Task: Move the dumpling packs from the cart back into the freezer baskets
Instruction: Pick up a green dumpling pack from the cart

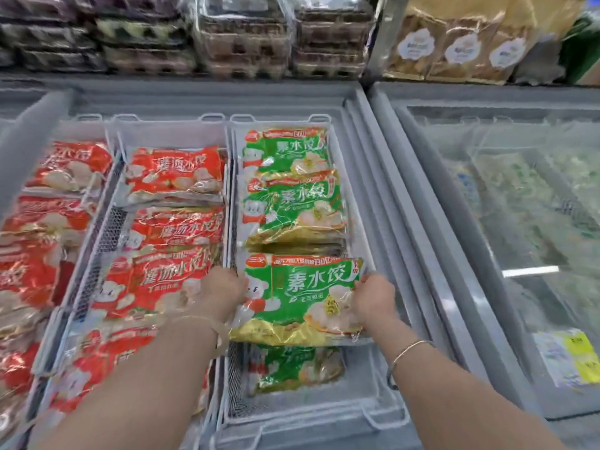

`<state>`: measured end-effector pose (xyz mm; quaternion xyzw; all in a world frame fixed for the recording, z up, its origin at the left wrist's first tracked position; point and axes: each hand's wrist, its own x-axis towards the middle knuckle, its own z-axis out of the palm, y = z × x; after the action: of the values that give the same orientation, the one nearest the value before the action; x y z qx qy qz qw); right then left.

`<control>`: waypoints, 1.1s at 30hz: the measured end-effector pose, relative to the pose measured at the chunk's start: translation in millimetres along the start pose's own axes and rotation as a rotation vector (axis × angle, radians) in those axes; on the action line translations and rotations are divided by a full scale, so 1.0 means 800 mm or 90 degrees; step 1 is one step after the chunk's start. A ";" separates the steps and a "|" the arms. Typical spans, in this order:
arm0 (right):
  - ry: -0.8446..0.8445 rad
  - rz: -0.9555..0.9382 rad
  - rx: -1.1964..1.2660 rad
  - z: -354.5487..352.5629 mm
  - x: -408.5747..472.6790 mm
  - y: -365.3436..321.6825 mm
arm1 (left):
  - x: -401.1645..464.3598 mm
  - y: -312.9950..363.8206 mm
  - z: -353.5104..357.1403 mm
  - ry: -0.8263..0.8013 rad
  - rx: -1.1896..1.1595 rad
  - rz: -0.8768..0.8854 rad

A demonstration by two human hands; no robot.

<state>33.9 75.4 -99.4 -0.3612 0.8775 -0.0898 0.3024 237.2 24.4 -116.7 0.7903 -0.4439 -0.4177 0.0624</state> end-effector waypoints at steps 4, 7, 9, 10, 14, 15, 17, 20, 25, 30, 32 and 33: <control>-0.054 0.021 -0.041 0.041 0.024 0.001 | 0.029 -0.022 0.031 0.009 0.117 -0.021; -0.084 0.020 -0.067 0.056 0.044 -0.001 | 0.041 -0.019 0.049 -0.011 0.139 -0.011; -0.093 0.008 -0.092 0.068 0.062 -0.003 | 0.054 -0.015 0.063 -0.009 0.138 -0.022; -0.097 -0.004 -0.103 0.073 0.069 -0.006 | 0.059 -0.014 0.069 -0.009 0.136 -0.031; -0.098 -0.038 -0.080 0.100 0.096 -0.015 | 0.086 -0.011 0.091 0.012 0.117 -0.039; -0.086 -0.031 -0.059 0.106 0.102 -0.017 | 0.093 -0.011 0.094 0.018 0.108 -0.045; -0.062 -0.005 -0.026 0.116 0.113 -0.016 | 0.108 -0.015 0.099 0.030 0.097 -0.047; -0.043 0.015 -0.021 0.127 0.119 -0.006 | 0.120 -0.022 0.107 0.050 0.062 -0.056; -0.031 0.011 -0.033 0.130 0.120 0.003 | 0.117 -0.013 0.110 0.031 0.056 -0.089; -0.047 0.006 -0.019 0.099 0.105 -0.016 | 0.090 0.013 0.082 -0.027 0.088 -0.057; -0.056 -0.015 -0.008 0.074 0.093 -0.028 | 0.078 0.030 0.063 -0.022 0.087 -0.022; -0.056 -0.029 -0.001 0.060 0.086 -0.034 | 0.071 0.041 0.052 -0.019 0.080 -0.005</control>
<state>40.2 11.4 -159.3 -0.3848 0.8552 -0.0798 0.3380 200.8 -26.7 -162.9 0.7879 -0.4673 -0.4011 0.0046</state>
